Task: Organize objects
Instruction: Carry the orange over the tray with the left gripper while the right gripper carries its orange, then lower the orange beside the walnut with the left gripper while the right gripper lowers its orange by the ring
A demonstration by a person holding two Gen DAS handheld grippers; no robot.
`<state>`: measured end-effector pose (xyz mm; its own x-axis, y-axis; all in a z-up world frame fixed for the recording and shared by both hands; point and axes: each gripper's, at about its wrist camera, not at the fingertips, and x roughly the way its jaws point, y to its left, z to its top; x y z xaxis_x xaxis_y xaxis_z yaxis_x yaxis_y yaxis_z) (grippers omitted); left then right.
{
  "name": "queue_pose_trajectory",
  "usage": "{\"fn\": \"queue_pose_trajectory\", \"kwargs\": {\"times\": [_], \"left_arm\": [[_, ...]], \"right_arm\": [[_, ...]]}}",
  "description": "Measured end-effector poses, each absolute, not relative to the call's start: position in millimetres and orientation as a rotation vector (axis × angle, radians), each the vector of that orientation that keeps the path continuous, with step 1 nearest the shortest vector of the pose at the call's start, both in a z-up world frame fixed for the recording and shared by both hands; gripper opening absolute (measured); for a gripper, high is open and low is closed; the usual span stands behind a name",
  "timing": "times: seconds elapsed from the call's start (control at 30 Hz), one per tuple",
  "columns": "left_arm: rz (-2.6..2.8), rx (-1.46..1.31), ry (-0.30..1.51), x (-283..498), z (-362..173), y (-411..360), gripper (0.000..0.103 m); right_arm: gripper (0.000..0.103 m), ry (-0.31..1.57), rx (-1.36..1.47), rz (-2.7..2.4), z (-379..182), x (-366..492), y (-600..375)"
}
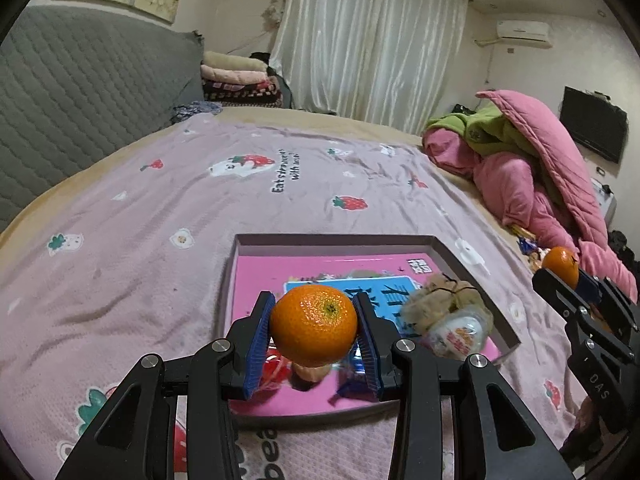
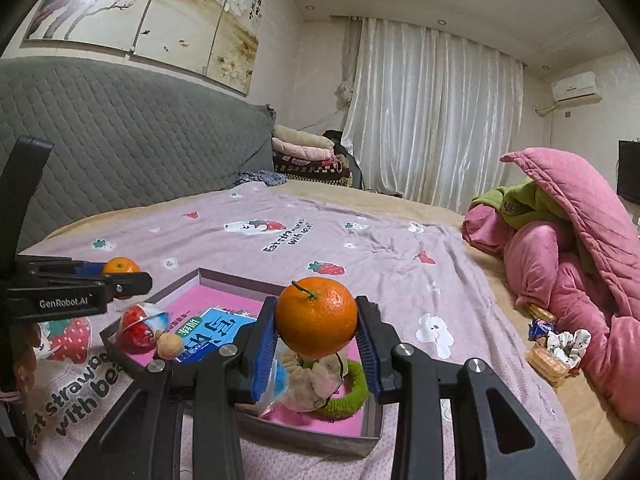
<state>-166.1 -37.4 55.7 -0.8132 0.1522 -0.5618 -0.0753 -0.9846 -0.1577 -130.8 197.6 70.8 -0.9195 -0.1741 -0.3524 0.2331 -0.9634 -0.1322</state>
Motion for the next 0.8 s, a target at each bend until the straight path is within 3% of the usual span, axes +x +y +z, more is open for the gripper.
{"fn": "queue_pose_trajectory", "kwargs": {"times": [0.8], "left_arm": [[2.774, -1.108, -0.093, -178, 13, -19, 0.041]], "right_arm": [[0.038, 0.302, 0.766, -2.821, 35, -152, 215]]}}
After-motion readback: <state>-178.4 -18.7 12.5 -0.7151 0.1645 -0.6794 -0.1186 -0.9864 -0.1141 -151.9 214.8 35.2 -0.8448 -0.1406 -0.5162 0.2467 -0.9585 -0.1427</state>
